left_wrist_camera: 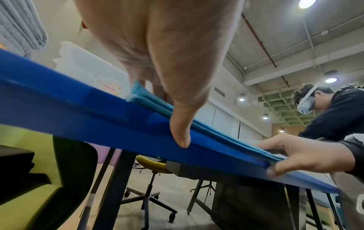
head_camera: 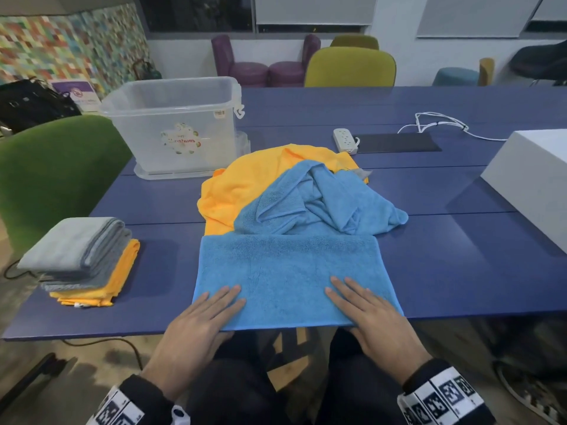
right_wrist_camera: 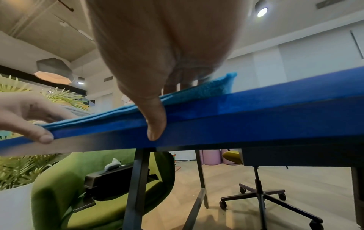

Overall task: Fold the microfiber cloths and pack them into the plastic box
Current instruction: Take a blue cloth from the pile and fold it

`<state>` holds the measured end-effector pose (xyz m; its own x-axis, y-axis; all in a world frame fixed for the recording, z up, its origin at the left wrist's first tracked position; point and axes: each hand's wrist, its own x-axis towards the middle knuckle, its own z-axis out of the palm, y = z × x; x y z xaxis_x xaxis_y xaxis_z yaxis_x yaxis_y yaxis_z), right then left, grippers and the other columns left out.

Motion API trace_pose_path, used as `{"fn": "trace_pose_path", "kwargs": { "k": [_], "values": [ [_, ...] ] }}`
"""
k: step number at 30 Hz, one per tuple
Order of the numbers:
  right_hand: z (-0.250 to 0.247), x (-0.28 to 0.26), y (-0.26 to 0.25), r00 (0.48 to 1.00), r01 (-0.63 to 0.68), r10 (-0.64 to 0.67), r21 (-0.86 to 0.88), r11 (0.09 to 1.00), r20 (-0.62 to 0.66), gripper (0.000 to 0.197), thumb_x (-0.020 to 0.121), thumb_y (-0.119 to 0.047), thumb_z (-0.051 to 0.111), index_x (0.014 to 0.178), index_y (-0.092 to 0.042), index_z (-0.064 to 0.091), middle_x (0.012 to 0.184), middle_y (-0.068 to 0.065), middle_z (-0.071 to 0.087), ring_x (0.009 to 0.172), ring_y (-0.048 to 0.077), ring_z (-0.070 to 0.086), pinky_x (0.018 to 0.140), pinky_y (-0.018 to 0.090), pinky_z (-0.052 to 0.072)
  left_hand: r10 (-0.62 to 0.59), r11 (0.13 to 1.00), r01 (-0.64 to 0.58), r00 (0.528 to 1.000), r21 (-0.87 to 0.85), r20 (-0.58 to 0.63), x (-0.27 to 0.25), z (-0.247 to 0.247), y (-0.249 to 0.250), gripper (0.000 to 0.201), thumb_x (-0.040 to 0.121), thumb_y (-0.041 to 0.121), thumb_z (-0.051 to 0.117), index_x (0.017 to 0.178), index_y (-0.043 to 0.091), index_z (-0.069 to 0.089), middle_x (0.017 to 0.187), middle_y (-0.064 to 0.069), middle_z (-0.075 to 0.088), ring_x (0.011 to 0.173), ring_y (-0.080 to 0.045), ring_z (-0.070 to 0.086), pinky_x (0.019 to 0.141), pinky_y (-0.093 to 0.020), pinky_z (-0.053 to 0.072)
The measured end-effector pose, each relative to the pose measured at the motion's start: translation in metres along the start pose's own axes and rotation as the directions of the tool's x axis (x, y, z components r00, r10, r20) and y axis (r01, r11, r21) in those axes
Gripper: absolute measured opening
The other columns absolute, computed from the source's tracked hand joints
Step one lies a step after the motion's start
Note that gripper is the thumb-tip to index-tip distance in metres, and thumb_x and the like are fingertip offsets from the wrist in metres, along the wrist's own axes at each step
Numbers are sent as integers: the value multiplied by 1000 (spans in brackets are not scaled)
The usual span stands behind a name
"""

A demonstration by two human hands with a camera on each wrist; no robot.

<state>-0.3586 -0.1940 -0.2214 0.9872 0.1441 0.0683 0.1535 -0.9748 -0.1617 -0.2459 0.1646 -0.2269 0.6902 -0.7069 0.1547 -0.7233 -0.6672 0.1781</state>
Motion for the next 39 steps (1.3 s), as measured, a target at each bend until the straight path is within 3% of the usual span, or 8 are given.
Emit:
{"fn": "trace_pose_path", "kwargs": {
  "k": [4,9,15,21,26,34,37,39],
  "values": [
    [-6,-9,15,997,44,-39,63,997,-70,90,77,-3,75,152,-38,41,161,-25,30,147,0,32,103,27,49,-4,999,1,998,-46,-57,-10,-11,-4,61,108,54,19,136,27,66,150,17,53,136,-4,53,120,-20,26],
    [-21,-14,27,986,-11,39,169,986,-160,51,89,-11,71,129,-41,63,143,-33,51,129,-6,52,95,29,56,-47,995,32,986,-93,-160,-12,-23,-4,44,104,45,37,116,26,75,131,19,67,117,-3,65,101,-19,42],
    [-52,-14,36,949,-217,263,246,945,-173,5,94,-42,61,99,-40,60,81,-19,68,79,12,66,68,36,53,-140,966,109,983,-232,-120,-9,-40,-12,30,97,61,45,97,39,65,94,25,64,88,-1,61,74,-23,49],
    [-52,-5,41,870,-315,452,484,817,-198,12,85,-40,77,80,-36,67,76,-19,69,74,5,63,69,30,50,6,974,-9,1000,-225,-12,-8,-46,-24,13,90,52,60,102,47,57,112,31,57,104,-3,58,87,-26,41],
    [-51,-11,51,912,-292,397,516,805,-102,8,93,-28,70,89,-33,65,80,-8,69,73,17,63,74,37,52,-130,903,77,987,-424,-99,-16,-50,-19,25,95,52,56,104,34,72,113,23,68,109,-5,64,90,-21,46],
    [-64,13,51,866,-315,471,548,775,-169,17,92,-33,71,78,-24,66,60,0,59,62,15,56,64,28,45,-478,689,246,861,-681,-174,9,-46,-11,28,103,29,57,78,16,58,70,11,56,69,-4,53,57,-23,44],
    [-61,29,53,831,-356,523,543,761,-188,24,93,-40,68,77,-24,59,51,-4,44,52,12,44,58,33,44,-531,710,321,828,-626,-178,24,-40,-12,35,104,33,55,72,24,44,61,9,42,58,-7,40,53,-32,35],
    [-55,35,56,821,-430,554,485,761,-141,28,94,-47,64,81,-24,56,57,-2,53,60,16,53,62,41,46,-546,757,388,817,-525,-184,32,-35,-13,38,106,37,50,73,23,38,57,6,39,54,-12,40,54,-37,33]
  ]
}}
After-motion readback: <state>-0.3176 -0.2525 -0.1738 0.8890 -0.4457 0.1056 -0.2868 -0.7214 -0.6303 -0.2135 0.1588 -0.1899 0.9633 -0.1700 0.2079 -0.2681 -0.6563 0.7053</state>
